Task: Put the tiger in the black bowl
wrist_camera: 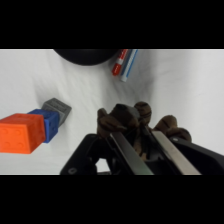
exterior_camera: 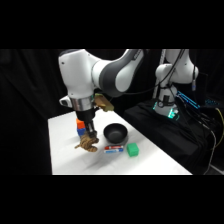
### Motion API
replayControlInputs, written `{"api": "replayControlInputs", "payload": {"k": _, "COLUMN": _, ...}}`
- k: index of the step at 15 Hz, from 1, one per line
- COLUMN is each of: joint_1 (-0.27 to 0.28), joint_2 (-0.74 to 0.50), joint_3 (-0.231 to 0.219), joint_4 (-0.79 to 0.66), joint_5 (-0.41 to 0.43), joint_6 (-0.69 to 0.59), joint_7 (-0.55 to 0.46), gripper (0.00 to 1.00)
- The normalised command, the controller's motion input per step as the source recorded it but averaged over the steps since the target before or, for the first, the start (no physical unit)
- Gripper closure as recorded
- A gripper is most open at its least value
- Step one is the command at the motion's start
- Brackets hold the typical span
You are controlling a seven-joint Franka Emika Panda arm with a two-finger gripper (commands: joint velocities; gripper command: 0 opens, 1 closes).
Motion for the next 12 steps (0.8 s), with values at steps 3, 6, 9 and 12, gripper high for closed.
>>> {"api": "replayControlInputs", "payload": {"k": 3, "joint_1": -0.018, "joint_2": -0.54, "joint_3": 0.035, "joint_4": -0.40, "joint_5": -0.151, "joint_6": -0.19, "joint_7": 0.04, "gripper": 0.95}}
{"api": "replayControlInputs", "payload": {"k": 6, "joint_1": -0.082, "joint_2": -0.46, "joint_3": 0.033, "joint_4": -0.43, "joint_5": -0.137, "joint_6": -0.08, "joint_7": -0.01, "gripper": 0.96}}
{"api": "replayControlInputs", "payload": {"k": 9, "joint_1": -0.137, "joint_2": -0.47, "joint_3": 0.011, "joint_4": -0.56, "joint_5": -0.103, "joint_6": 0.08, "joint_7": -0.07, "gripper": 0.96}}
{"api": "replayControlInputs", "payload": {"k": 12, "joint_1": -0.149, "joint_2": -0.41, "joint_3": -0.015, "joint_4": -0.59, "joint_5": -0.094, "joint_6": 0.23, "joint_7": -0.10, "gripper": 0.96}}
